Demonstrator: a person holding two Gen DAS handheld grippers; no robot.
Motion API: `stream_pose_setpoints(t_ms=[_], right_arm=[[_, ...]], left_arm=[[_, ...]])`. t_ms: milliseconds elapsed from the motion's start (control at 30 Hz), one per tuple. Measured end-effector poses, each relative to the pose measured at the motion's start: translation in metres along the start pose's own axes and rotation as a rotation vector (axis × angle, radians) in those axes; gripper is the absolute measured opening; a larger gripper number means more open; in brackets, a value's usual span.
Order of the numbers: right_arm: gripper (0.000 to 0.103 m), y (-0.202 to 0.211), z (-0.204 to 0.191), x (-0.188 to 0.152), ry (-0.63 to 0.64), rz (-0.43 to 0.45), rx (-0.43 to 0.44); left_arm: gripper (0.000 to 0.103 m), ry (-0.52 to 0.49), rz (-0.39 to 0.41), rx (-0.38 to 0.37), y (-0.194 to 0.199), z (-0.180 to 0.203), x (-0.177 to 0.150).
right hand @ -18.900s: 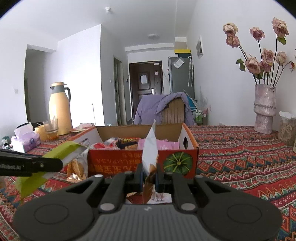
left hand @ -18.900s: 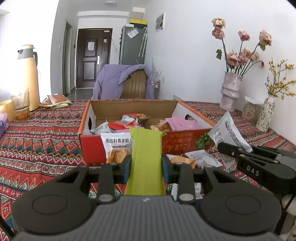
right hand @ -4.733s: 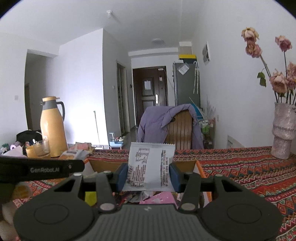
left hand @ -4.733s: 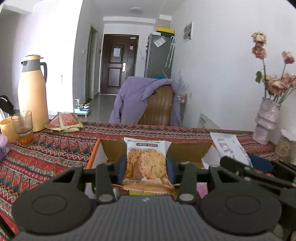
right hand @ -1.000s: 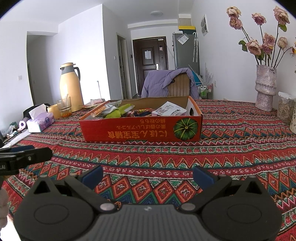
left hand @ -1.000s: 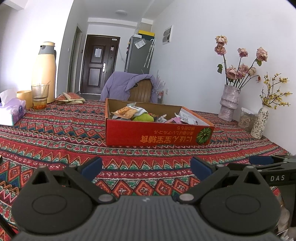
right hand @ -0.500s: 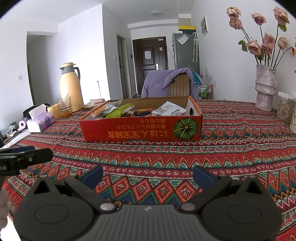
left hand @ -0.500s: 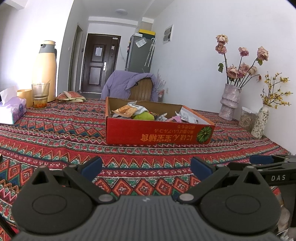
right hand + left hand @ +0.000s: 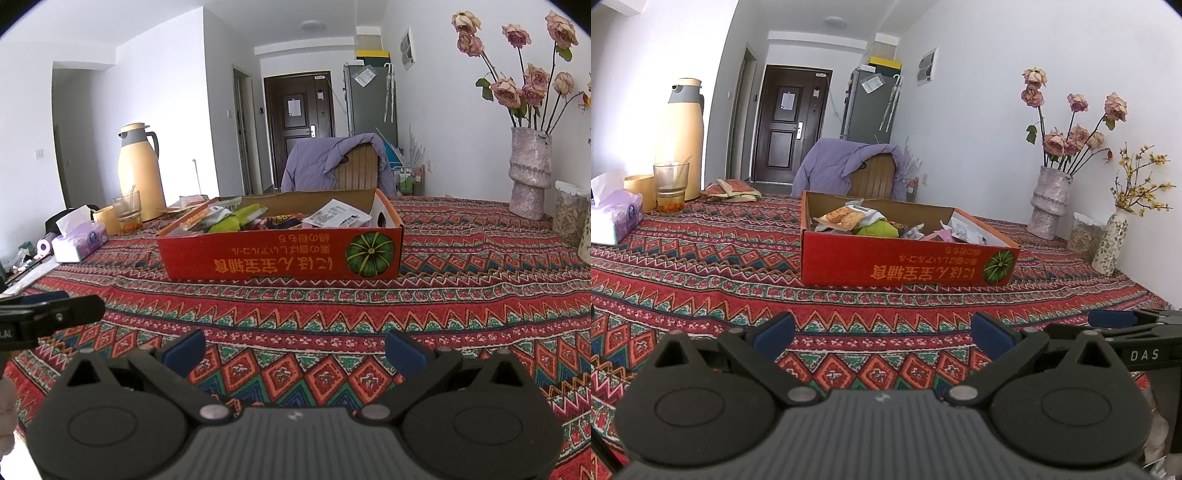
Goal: Organize snacks
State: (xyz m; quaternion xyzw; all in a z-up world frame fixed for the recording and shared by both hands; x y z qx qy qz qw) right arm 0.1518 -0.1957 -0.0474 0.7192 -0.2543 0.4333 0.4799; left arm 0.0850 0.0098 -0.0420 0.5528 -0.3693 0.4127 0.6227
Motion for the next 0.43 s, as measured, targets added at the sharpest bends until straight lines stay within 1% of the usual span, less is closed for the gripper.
stream_pose_setpoints(t_ms=[200, 367, 433], right_arm=[[0.103, -0.0003, 0.0001, -0.0008, 0.000, -0.002, 0.000], [0.103, -0.0011, 0.0007, -0.0037, 0.001, -0.004, -0.001], [0.103, -0.0013, 0.0007, -0.0036, 0.001, -0.006, -0.002]], left_arm=[[0.103, -0.005, 0.001, -0.008, 0.0000, 0.0023, -0.0003], [0.103, -0.014, 0.016, 0.003, 0.0013, 0.0025, 0.0004], [0.103, -0.004, 0.005, -0.010, -0.0001, 0.0029, -0.0001]])
Point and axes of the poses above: each gripper's, at about its wrist camera, not at the fingertips, and y roughly against the way its jaws point, z to its right, x to its top, the point moved 8 cm from there along -y, roughly the way its jaws point, and after that the axes turned 3 degrees about -y, right-handed, at the moved point
